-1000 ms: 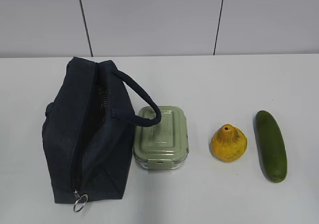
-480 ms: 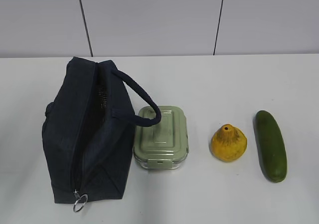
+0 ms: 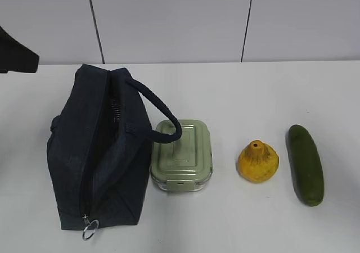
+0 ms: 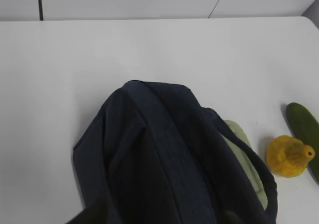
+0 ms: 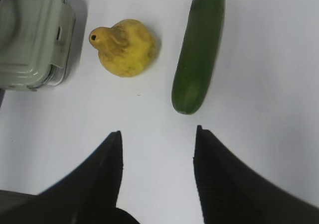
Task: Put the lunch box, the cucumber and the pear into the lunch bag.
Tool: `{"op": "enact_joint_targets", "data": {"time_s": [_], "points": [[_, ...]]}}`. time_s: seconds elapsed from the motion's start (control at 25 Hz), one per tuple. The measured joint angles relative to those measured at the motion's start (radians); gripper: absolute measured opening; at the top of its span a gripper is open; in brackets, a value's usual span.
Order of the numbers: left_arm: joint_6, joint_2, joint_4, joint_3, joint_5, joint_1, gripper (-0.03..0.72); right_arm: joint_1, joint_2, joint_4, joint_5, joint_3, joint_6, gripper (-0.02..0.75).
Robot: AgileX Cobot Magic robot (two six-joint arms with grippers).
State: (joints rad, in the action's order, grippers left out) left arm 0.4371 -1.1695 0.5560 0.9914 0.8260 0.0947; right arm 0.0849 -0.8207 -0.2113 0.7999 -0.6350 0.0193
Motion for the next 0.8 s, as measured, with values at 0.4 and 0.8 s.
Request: {"op": "enact_joint_targets", "data": {"time_s": [0.4,0.8], "points": [[0.144,-0.083,0.141,0.009,0.098,0.0,0.414,-0.197,-0.472,-0.489,0.042,-0.181,0.447,0.371],[0.114,-0.124,0.108,0.009,0.178,0.0,0.414,-0.426,-0.603,-0.64,0.121,-0.19,0.618,0.371]]}}
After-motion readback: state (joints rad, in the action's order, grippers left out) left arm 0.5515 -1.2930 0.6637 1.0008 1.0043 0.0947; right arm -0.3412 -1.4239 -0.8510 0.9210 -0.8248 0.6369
